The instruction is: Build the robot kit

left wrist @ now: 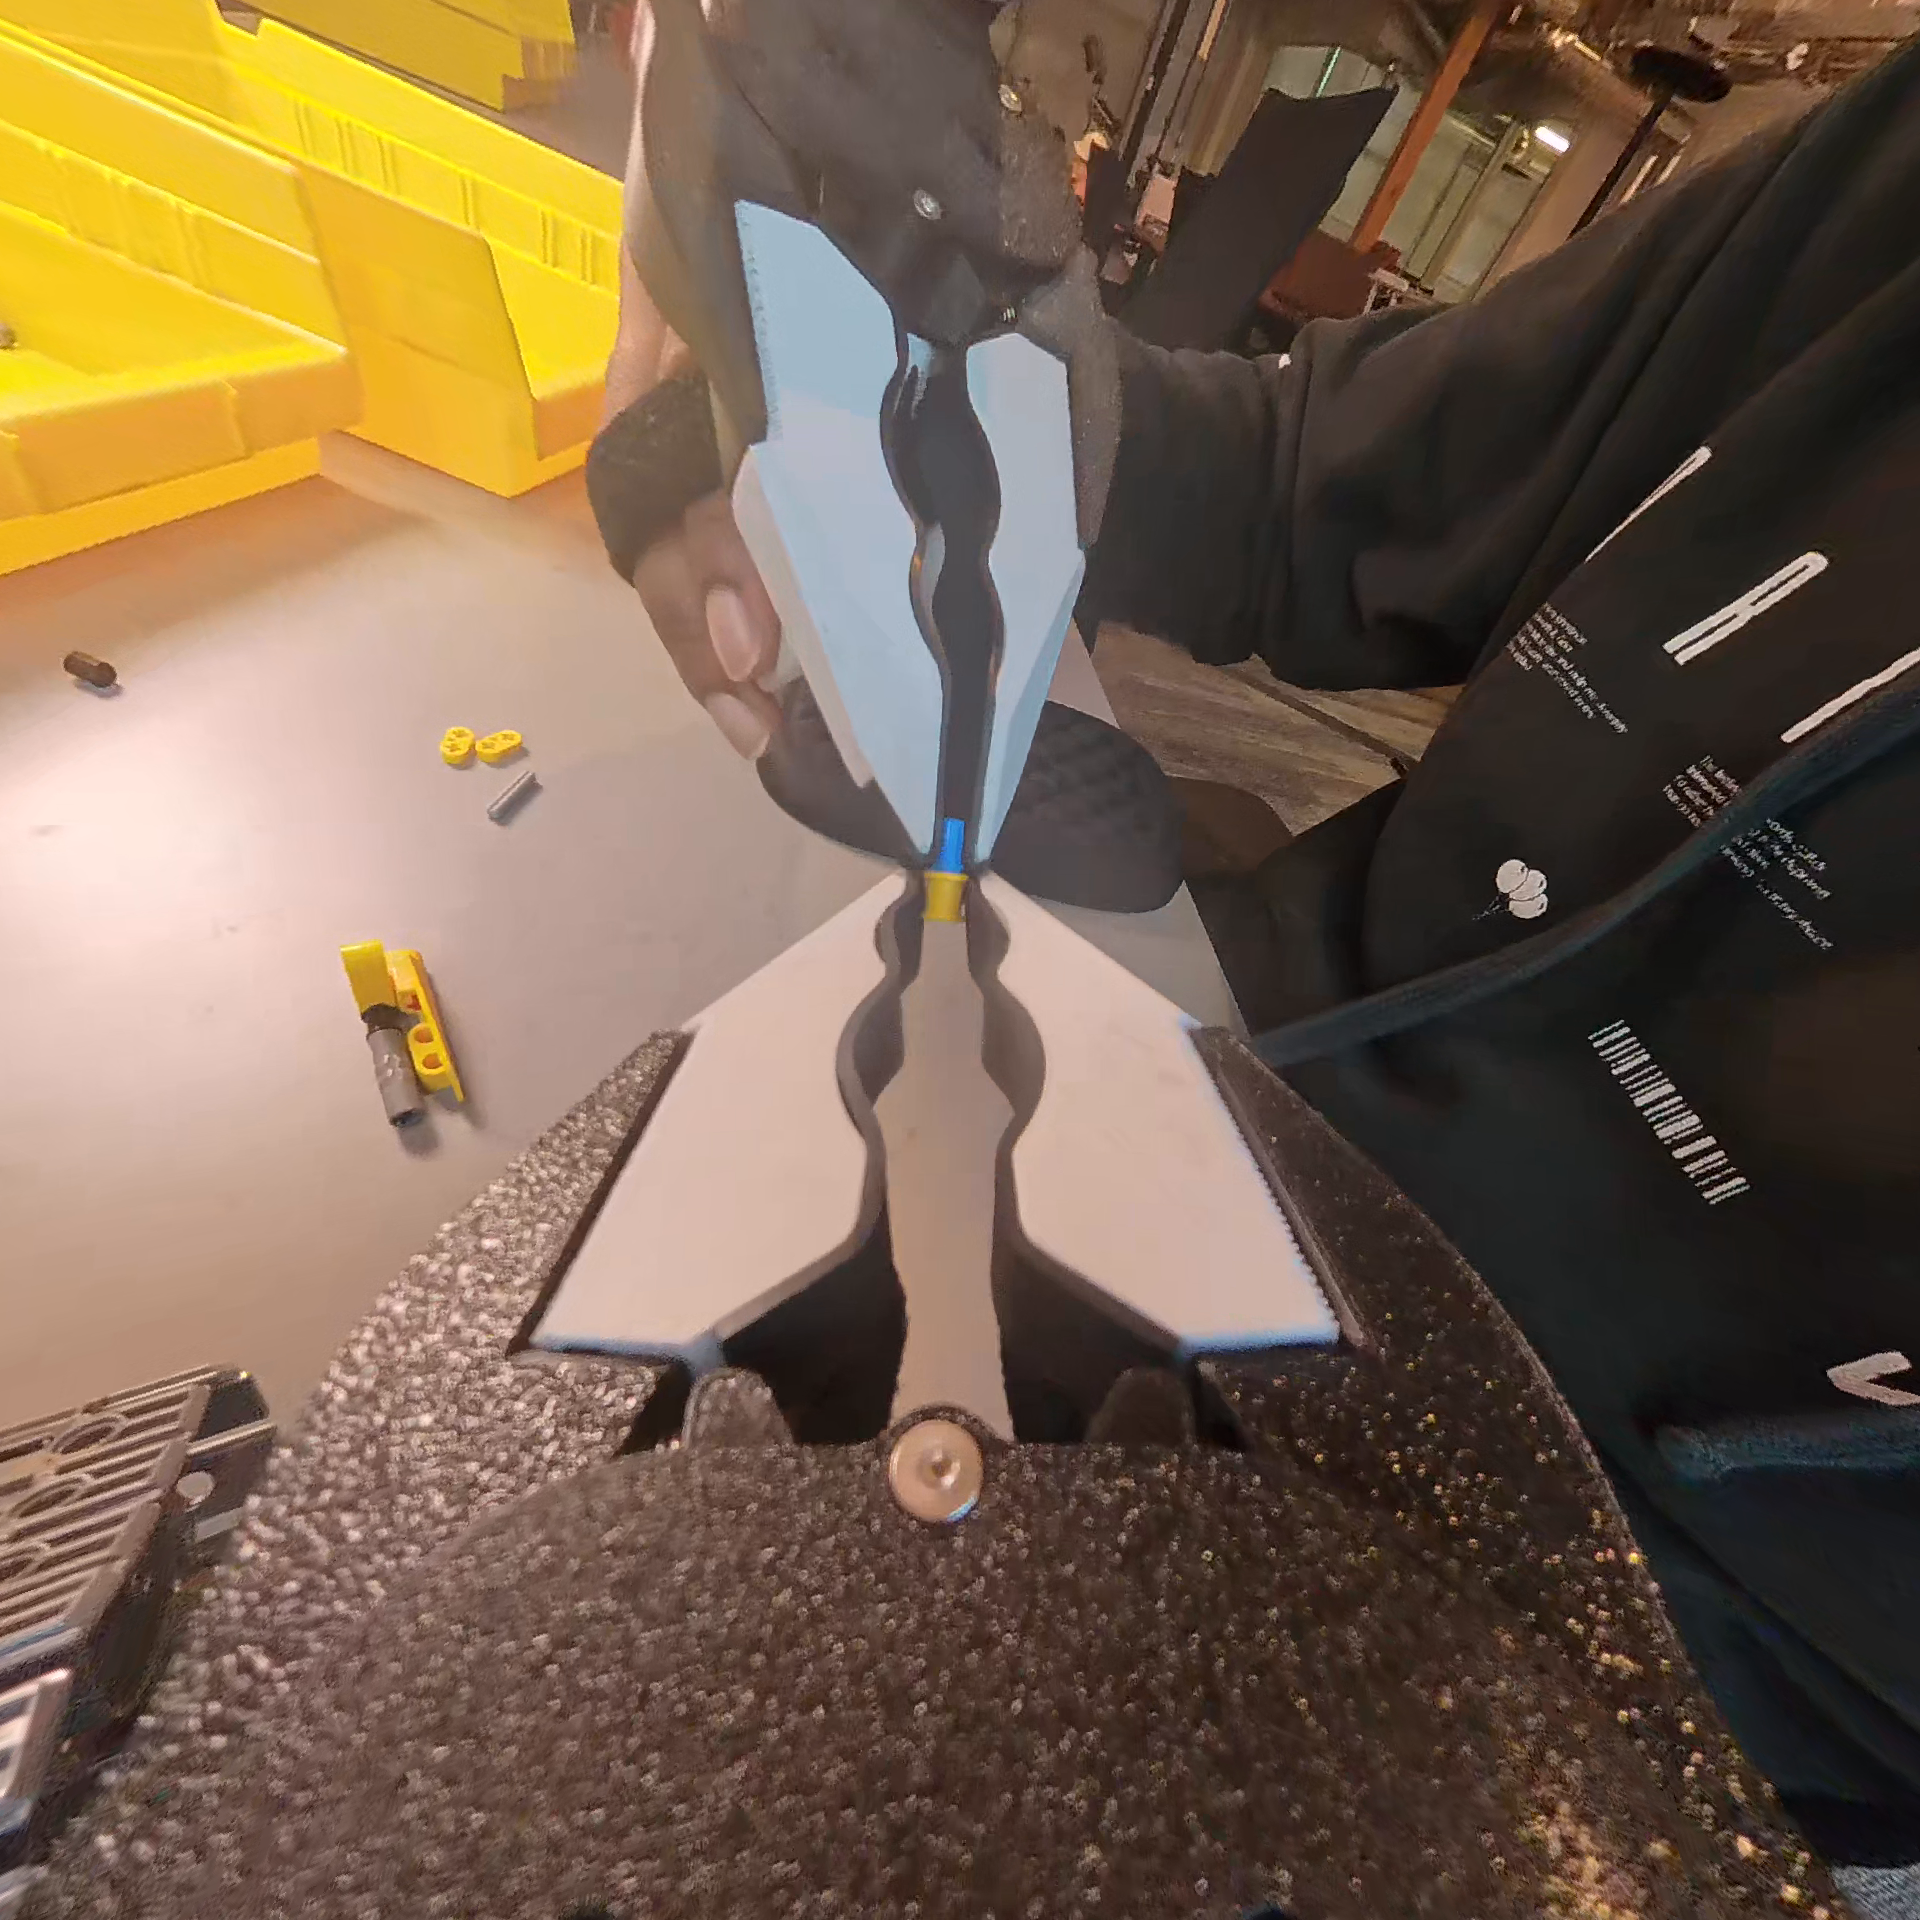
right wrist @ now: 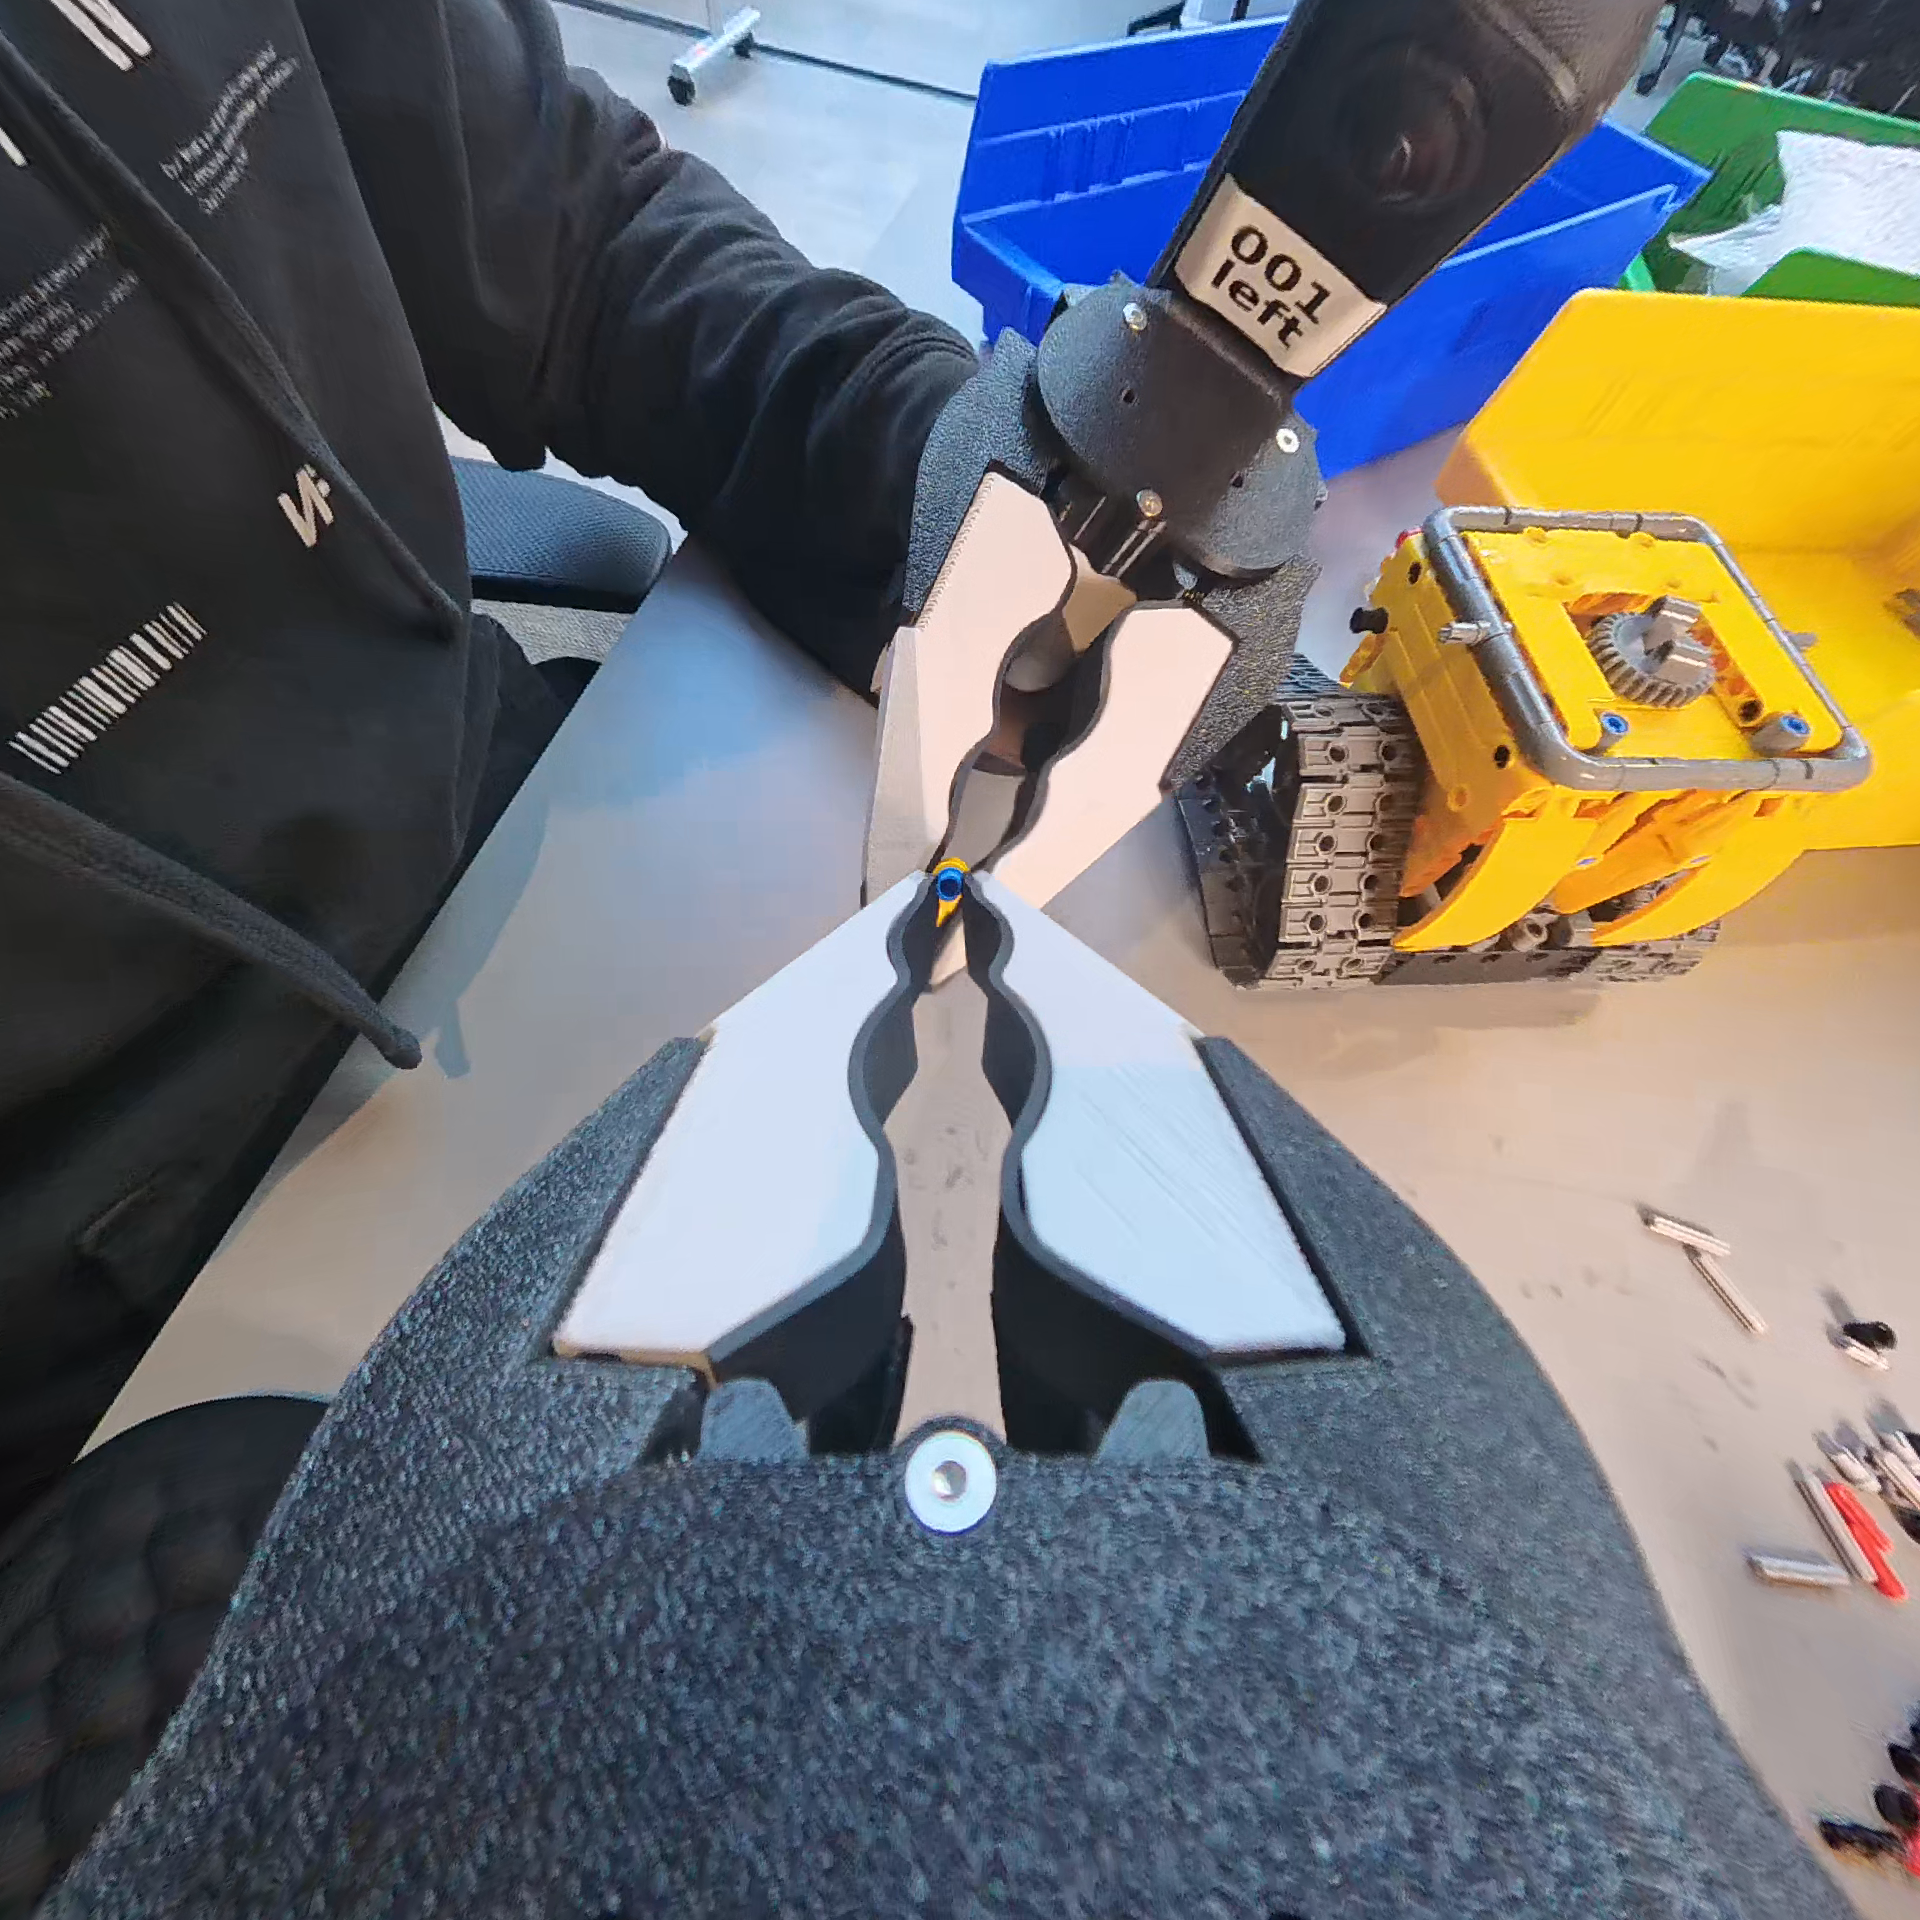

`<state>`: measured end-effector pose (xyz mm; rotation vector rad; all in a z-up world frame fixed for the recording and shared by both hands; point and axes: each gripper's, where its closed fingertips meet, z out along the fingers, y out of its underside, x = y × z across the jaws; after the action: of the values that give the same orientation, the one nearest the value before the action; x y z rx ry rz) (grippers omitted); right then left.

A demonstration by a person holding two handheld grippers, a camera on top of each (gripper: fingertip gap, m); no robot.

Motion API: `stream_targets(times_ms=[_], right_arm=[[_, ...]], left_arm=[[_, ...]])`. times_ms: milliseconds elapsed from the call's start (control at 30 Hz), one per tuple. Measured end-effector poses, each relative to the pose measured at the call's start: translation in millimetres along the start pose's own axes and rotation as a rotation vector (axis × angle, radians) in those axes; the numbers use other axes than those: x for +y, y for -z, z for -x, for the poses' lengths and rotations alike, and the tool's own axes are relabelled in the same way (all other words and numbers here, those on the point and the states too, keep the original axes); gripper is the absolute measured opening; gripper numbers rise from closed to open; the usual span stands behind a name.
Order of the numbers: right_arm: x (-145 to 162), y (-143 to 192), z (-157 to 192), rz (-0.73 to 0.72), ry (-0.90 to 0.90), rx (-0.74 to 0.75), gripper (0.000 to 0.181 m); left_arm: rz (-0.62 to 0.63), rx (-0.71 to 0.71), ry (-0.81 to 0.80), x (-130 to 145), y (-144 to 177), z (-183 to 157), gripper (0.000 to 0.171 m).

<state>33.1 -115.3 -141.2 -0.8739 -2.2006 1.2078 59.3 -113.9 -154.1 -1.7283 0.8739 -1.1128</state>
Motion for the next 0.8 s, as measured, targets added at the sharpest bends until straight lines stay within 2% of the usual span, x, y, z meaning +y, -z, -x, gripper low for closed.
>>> stream_targets(times_ms=[200, 300, 433, 533, 667, 800], right_arm=[[-1, 2, -2, -0.016, -0.017, -0.014, 0.005], [-5, 5, -9, -0.044, -0.002, 0.038, 0.007], [-17, 14, -17, -0.121, 0.072, 0.168, 0.029], [-18, 14, -23, -0.097, 0.208, 0.338, 0.043], [-25, 7, -32, -0.045, 0.37, 0.537, 0.041], [-30, 0, -37, -0.018, 0.464, 0.622, 0.023]], left_arm=[[-0.02, 0.012, 0.049, -2, 1, 0, 0.006], [-0.063, 0.01, 0.113, -8, 4, 4, 0.006], [-0.181, 0.045, 0.239, -24, 14, 10, 0.006], [-0.278, 0.095, 0.334, -35, 22, 12, 0.005], [-0.357, 0.162, 0.424, -44, 25, 10, 0.005], [-0.392, 0.217, 0.478, -47, 26, 7, 0.005]])
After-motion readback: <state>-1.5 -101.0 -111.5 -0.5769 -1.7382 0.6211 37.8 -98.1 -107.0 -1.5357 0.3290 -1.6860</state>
